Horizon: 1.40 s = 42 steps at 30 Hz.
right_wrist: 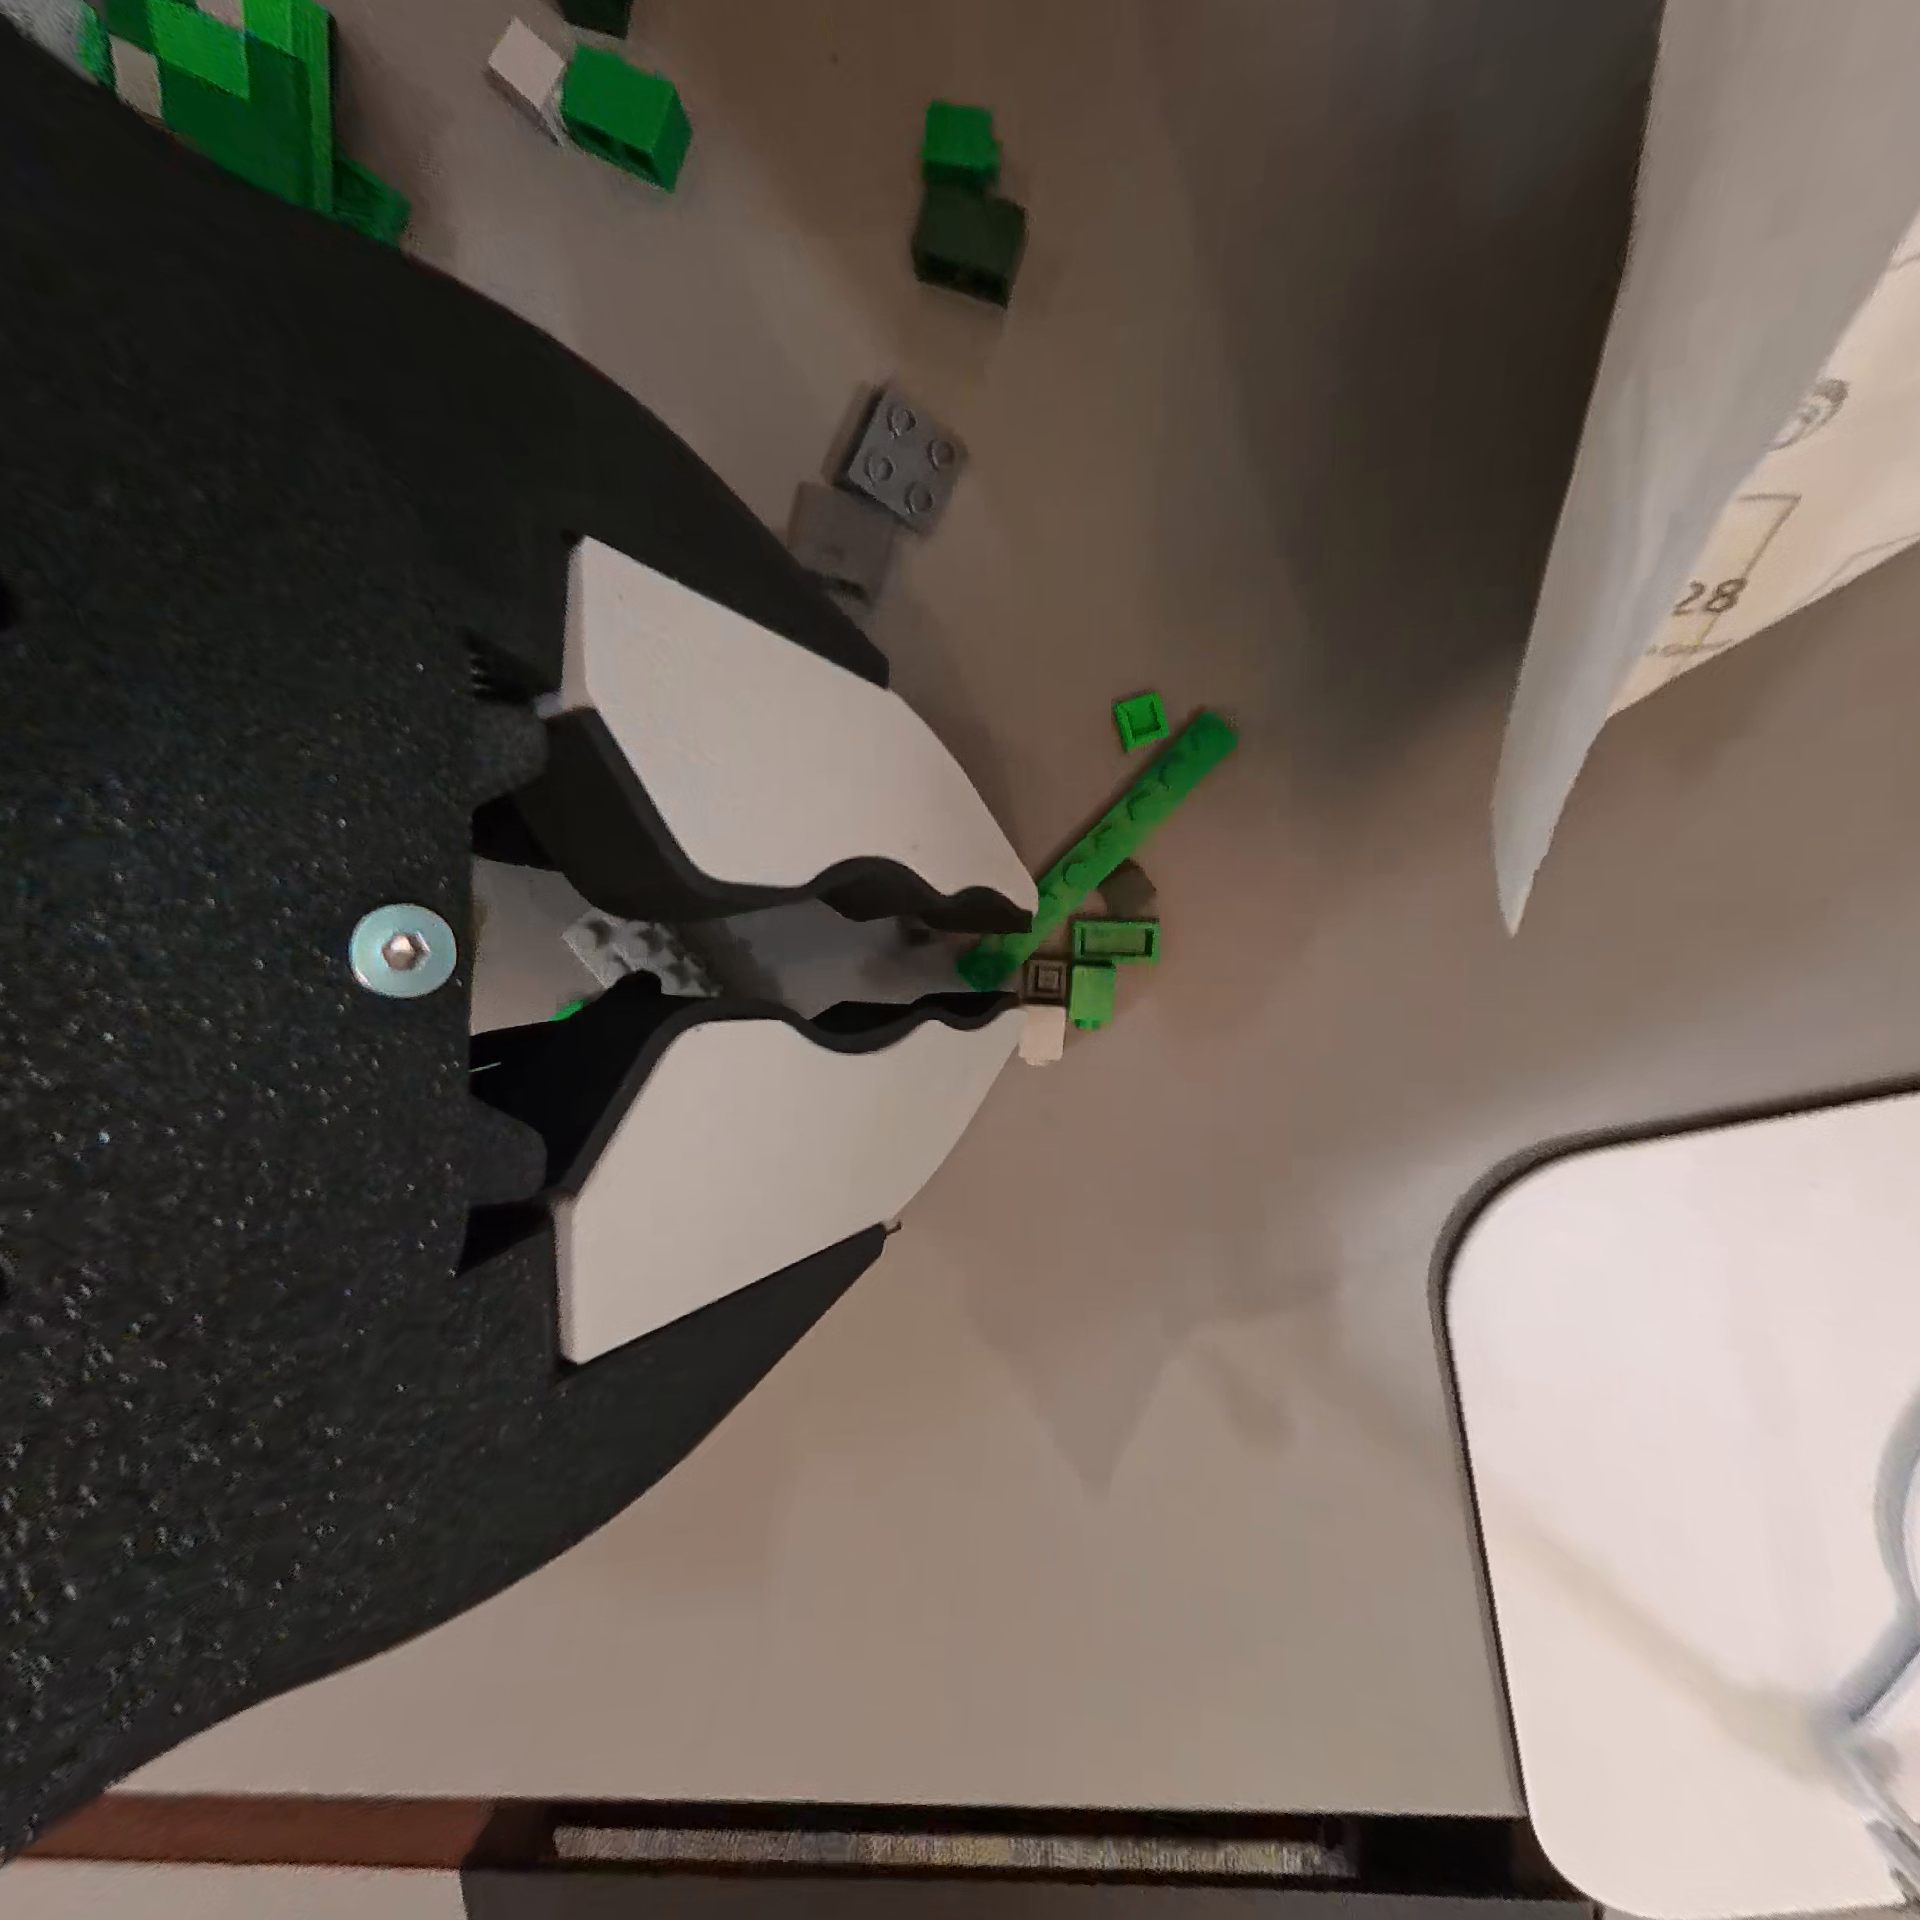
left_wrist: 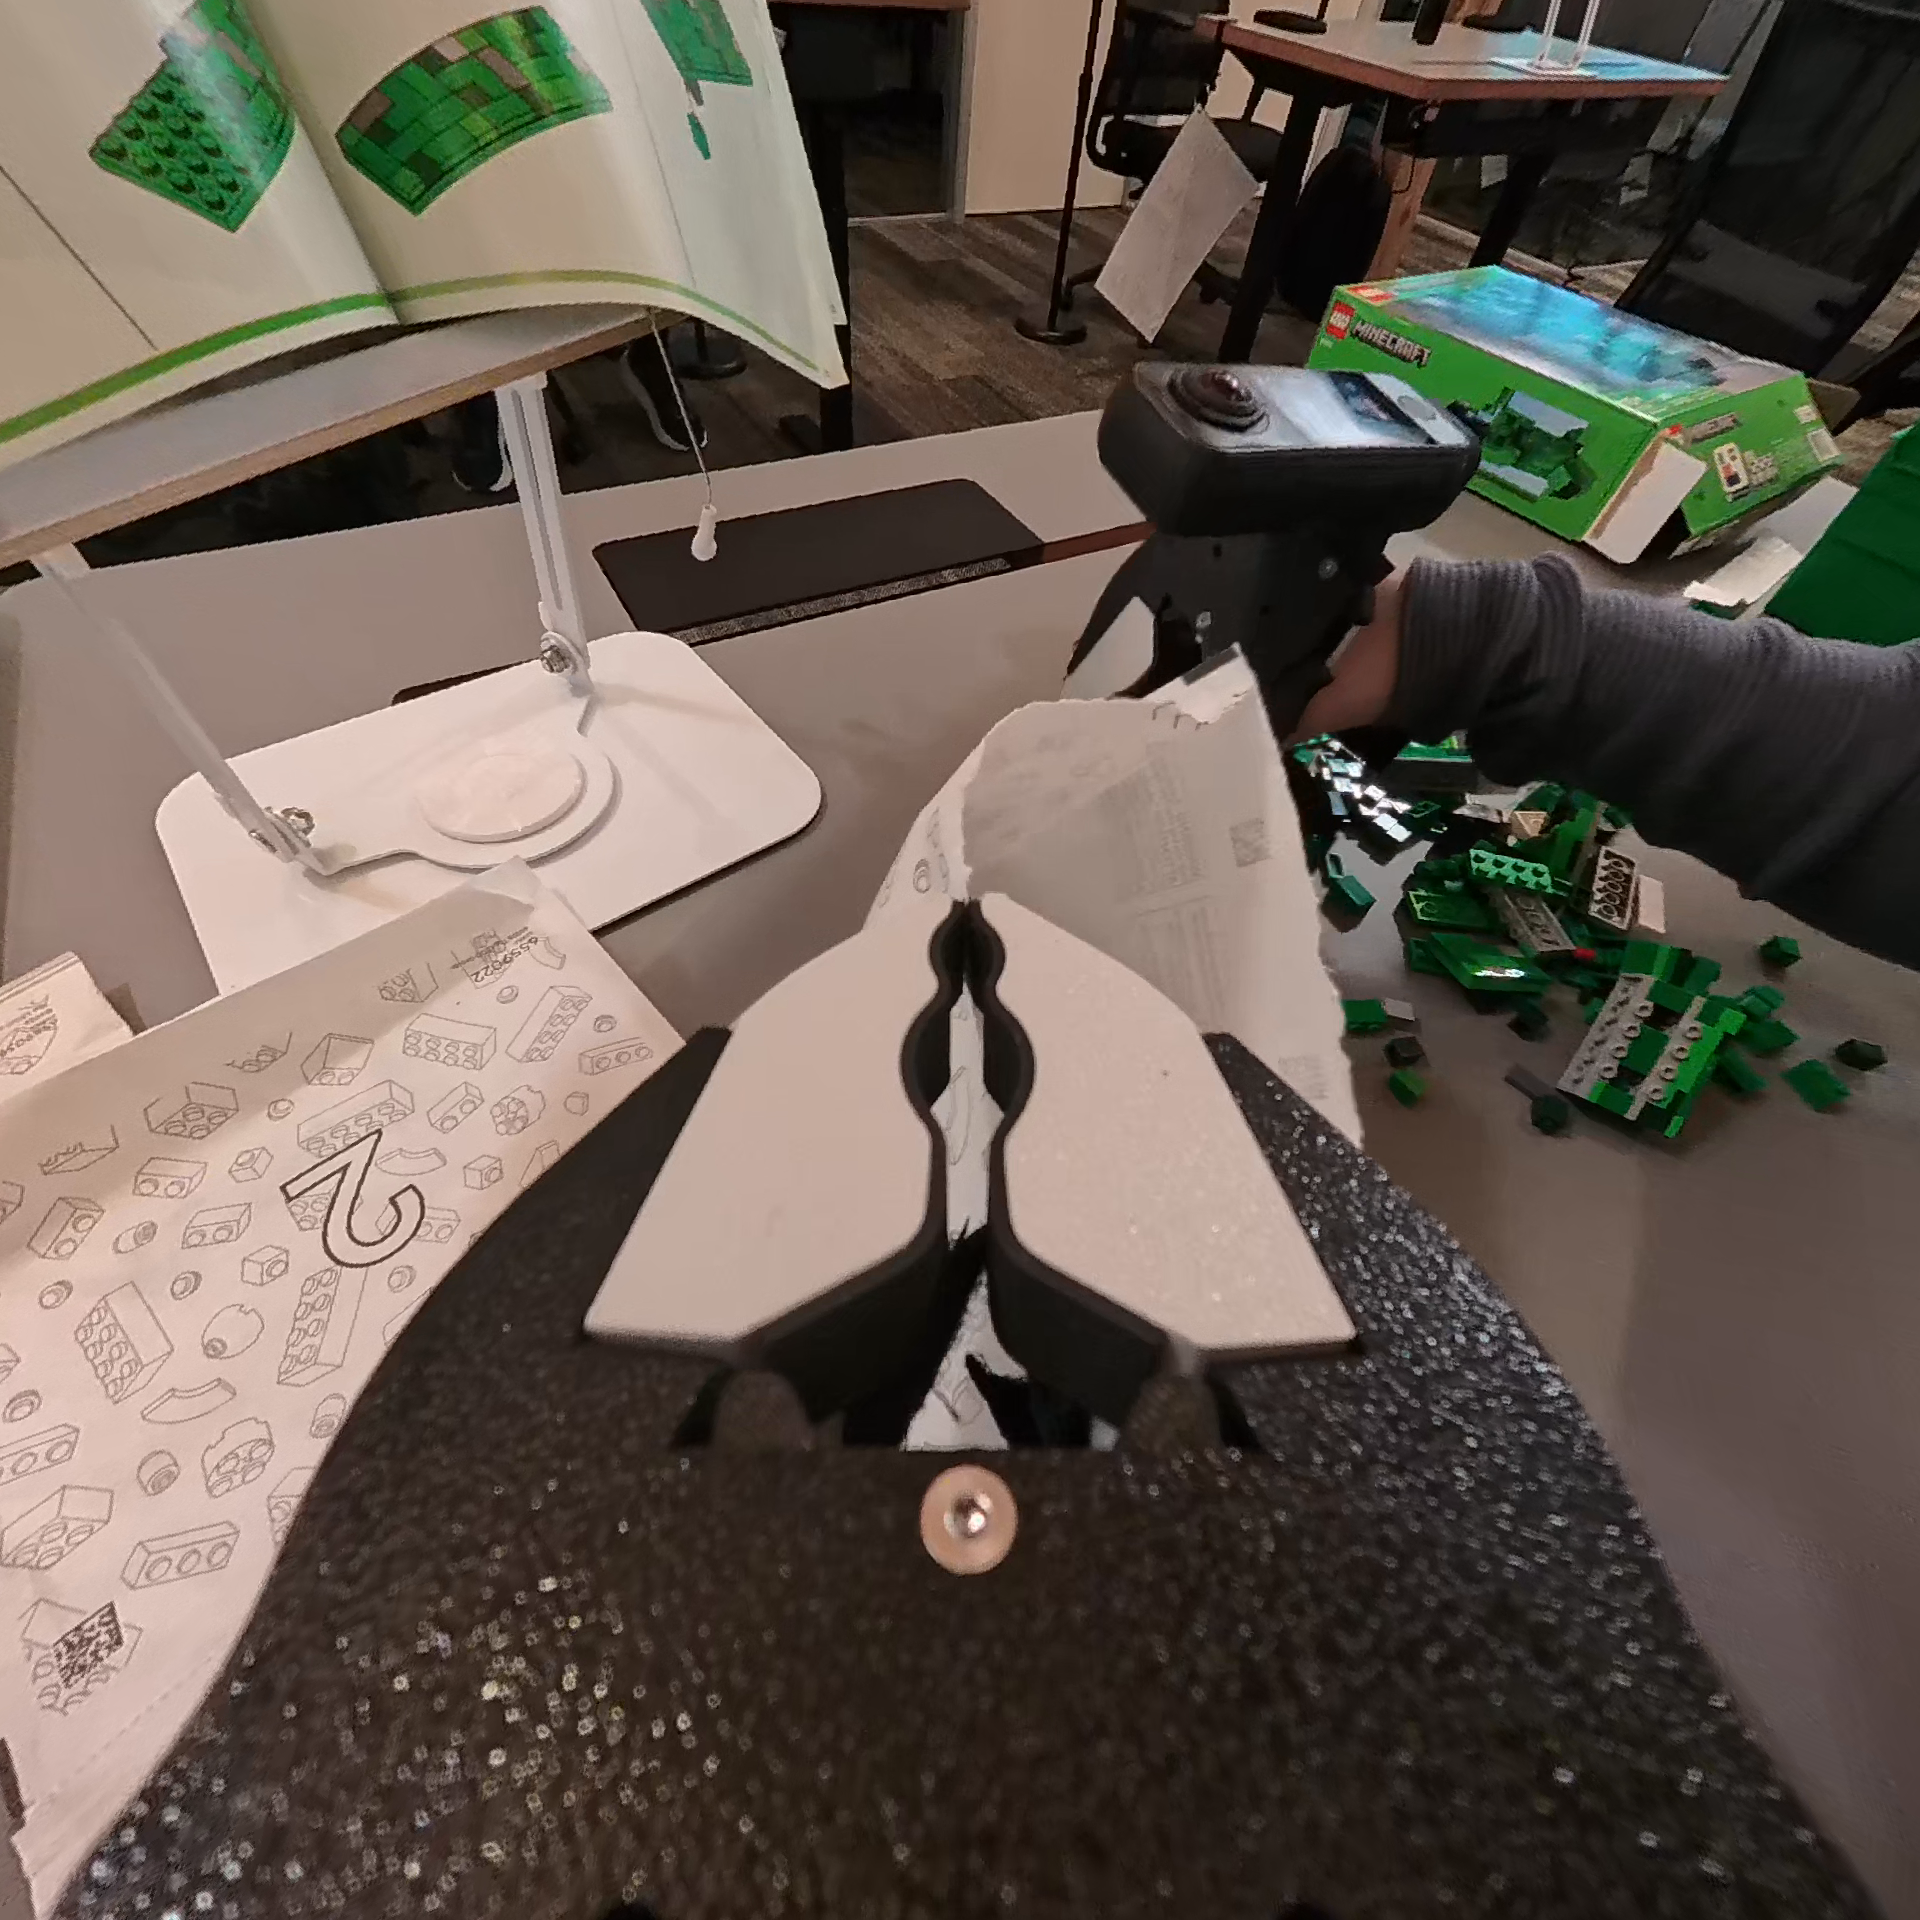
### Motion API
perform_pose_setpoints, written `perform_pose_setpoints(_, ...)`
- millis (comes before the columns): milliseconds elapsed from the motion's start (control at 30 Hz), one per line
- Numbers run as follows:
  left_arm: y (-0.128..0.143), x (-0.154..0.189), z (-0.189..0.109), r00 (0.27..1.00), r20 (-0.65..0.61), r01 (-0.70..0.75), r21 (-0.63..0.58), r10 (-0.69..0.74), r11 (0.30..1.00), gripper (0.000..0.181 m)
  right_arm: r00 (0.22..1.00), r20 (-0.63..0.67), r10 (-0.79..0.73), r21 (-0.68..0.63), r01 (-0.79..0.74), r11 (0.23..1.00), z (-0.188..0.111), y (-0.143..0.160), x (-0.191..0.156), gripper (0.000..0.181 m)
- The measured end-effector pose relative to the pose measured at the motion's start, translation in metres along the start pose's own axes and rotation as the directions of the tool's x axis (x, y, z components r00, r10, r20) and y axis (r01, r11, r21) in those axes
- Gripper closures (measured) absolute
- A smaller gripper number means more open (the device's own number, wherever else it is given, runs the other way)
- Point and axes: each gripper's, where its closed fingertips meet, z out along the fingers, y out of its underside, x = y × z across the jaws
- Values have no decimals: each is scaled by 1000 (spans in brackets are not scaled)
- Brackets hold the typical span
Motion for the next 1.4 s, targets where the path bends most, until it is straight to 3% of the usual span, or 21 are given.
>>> perform_pose_setpoints(33, 0, 0, 0, 1000, 0, 0, -2, 0, 1000, 181, 1000, 0, -1, 6, 1, 1000, 0, -1, 2, 171)
perform_pose_setpoints(233, 1, 1, 1, 1000, -4, -2, -5, 2, 1000, 181, 979, 200, -35, -39, 44, 998, -6, 4, -29, 178)
perform_pose_setpoints(400, 1, 2, 2, 1000, -12, -2, -7, 2, 1000, 181, 994, 98, -45, -10, 47, 999, -7, 1, -9, 176)
perform_pose_setpoints(700, 2, 2, 2, 1000, -11, 0, -10, 0, 1000, 181, 994, 89, -60, -12, 61, 998, 5, 0, -2, 162)
perform_pose_setpoints(1167, 3, 1, 2, 1000, -14, 2, -14, -2, 1000, 181, 990, 104, -91, -9, 92, 996, 6, -2, 0, 172)
perform_pose_setpoints(1267, 3, 1, 2, 1000, -11, 3, -12, -4, 1000, 181, 989, 76, -127, 6, 126, 992, -6, -4, -5, 172)
perform_pose_setpoints(1400, 1, -2, 1, 1000, 2, 9, 2, -9, 1000, 181, 978, -3, -207, 155, 205, 966, -53, -38, -27, 173)
